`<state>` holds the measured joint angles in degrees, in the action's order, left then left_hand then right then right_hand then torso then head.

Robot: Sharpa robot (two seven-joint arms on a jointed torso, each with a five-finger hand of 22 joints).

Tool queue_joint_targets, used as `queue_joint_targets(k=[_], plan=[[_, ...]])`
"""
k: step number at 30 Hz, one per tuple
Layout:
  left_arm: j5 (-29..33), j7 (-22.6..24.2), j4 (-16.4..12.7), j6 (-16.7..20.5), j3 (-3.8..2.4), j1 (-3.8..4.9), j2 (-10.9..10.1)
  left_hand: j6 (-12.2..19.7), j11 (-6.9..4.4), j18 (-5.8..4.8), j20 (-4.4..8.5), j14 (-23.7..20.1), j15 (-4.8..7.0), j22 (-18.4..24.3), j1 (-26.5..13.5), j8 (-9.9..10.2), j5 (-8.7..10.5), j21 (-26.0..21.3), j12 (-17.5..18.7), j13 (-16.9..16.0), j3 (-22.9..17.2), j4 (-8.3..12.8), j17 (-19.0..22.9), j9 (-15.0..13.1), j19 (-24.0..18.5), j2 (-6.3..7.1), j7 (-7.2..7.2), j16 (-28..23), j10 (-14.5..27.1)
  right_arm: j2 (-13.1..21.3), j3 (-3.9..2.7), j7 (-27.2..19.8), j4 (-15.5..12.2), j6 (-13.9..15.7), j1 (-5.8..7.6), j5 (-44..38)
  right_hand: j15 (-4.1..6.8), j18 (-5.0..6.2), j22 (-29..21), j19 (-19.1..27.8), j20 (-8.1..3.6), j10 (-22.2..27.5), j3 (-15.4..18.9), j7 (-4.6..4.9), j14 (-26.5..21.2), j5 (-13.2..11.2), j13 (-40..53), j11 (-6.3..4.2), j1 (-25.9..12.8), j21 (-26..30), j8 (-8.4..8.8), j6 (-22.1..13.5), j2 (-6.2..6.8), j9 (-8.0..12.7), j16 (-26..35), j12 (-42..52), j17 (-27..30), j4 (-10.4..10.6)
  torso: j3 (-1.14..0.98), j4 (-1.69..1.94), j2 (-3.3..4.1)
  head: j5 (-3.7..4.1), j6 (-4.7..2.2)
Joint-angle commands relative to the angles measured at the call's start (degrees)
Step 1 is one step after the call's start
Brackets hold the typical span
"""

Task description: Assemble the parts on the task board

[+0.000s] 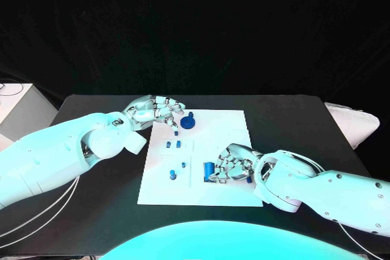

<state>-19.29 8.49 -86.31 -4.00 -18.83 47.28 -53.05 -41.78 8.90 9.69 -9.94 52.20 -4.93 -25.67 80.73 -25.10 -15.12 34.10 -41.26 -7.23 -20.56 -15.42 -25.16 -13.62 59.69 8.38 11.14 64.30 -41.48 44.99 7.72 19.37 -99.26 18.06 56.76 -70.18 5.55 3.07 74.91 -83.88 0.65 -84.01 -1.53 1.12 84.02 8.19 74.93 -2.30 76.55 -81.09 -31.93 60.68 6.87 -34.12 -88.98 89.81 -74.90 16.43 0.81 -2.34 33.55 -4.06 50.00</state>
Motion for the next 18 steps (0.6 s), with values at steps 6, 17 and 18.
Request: queue_joint_targets(k=[6,17,18], plan=[[0.44,0.26,-0.09,-0.95,-0.05,0.00,0.15,0.43,0.10,0.76,0.06,-0.42,0.03,0.05,-0.14,-0.36,-0.22,-0.27,-0.35,0.07,-0.12,-0.36,-0.03,0.05,0.34,-0.47,1.43,-0.19,0.40,-1.07,-0.01,1.63,0.59,-1.26,-0.40,-2.98,0.78,-1.28,10.00,-3.86,-0.65,-5.99,-1.28,-0.40,5.73,-1.04,15.07,-0.79,1.59,-0.91,-0.78,-0.41,-0.28,-0.73,-0.48,0.19,-14.03,-0.14,0.03,0.06,-0.01,-0.24,0.00],[0.30,0.25,-0.06,-0.96,-0.05,0.00,0.08,0.43,0.09,0.76,0.06,-0.43,0.04,0.11,-0.02,-0.45,-0.22,-0.34,-0.39,0.10,-0.12,-0.41,-0.02,0.09,0.38,-0.54,1.42,-0.19,0.43,-1.57,-0.01,3.81,1.87,0.08,-0.50,-4.30,0.94,-1.40,10.38,-4.03,-0.81,-5.99,-2.74,-0.59,5.83,-1.57,15.07,-0.97,2.57,-1.43,-1.11,-0.58,-0.93,-1.18,-0.71,0.19,-14.47,-0.05,-0.04,-0.05,-0.02,-0.30,0.00],[0.29,0.26,-0.06,-0.97,-0.05,0.00,0.08,0.43,0.09,0.76,0.06,-0.43,0.04,0.11,-0.02,-0.45,-0.22,-0.34,-0.39,0.10,-0.12,-0.41,-0.02,0.09,0.38,-0.54,1.42,-0.19,0.43,-1.64,-0.01,3.92,1.99,0.15,-0.51,-4.45,0.96,-1.41,10.41,-4.05,-0.83,-5.99,-2.97,-0.62,5.84,-1.54,15.07,-1.00,2.71,-1.46,-1.14,-0.61,-1.03,-1.23,-0.72,0.19,-14.49,-0.06,-0.05,-0.05,-0.02,-0.29,0.00]])
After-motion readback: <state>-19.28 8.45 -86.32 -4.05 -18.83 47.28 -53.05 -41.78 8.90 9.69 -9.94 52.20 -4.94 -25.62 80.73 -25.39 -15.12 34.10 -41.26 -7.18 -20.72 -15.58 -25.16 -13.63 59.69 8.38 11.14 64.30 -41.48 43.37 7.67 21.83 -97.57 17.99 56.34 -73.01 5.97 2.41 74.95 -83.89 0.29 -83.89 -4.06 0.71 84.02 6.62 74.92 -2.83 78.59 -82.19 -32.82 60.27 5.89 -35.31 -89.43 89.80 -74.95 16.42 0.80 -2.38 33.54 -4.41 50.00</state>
